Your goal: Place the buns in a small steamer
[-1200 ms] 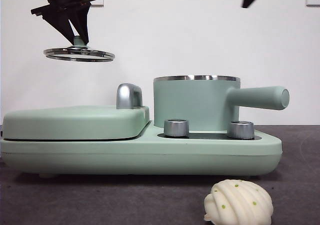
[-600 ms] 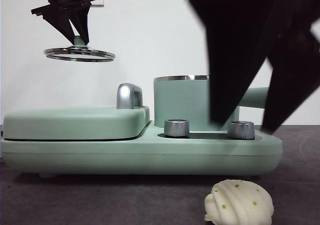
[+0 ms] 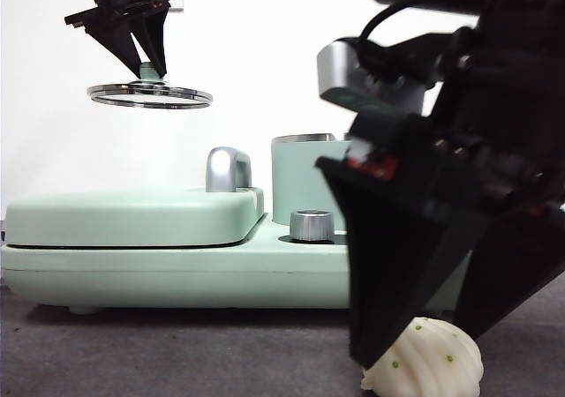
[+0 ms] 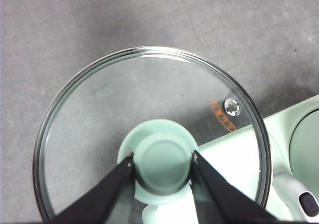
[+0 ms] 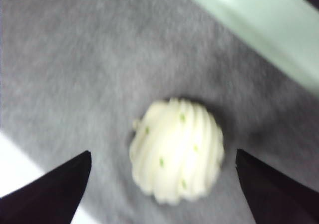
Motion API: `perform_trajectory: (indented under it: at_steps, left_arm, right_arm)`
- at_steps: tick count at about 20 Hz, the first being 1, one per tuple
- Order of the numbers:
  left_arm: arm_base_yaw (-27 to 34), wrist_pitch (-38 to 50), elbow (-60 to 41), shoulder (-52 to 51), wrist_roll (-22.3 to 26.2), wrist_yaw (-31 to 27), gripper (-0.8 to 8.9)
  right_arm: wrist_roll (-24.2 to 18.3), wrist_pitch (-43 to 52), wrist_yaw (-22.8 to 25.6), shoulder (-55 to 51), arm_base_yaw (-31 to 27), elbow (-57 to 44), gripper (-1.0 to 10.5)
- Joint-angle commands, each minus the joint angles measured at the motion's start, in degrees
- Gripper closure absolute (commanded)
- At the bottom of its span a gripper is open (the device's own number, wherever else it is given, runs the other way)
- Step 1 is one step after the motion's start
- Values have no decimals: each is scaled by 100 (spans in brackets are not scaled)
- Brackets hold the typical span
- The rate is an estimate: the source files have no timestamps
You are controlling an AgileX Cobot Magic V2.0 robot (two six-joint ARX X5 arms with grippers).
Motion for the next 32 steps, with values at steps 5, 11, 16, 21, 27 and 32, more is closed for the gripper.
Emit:
perform_trajectory:
  at_steps: [5,11,16,21,27,32]
  left_arm:
    - [-26,68,269,-44,-26,9,726]
    - [-48,68,269,-44,-26,9,726]
    - [-59,77,269,-44,-28,9,726]
    - [-105,103,269,-44,-46,9,726]
    - [-221,114,269,-44,-44,9,726]
    - [-317,133,269,-44,-44,9,726]
  right_arm:
    - [90,103,149,433,52,4,707]
    - [190,-168,116,387,-33,402,779]
    - [-122,-2017,120,415,-334,2100,779]
    - [-1182,-3287,280,1038,-1362,4271,778]
    - [-2133,-3847,901,2573,-2131,6441,778]
    - [-2271,-3899,951,3329,-2382,6881,778]
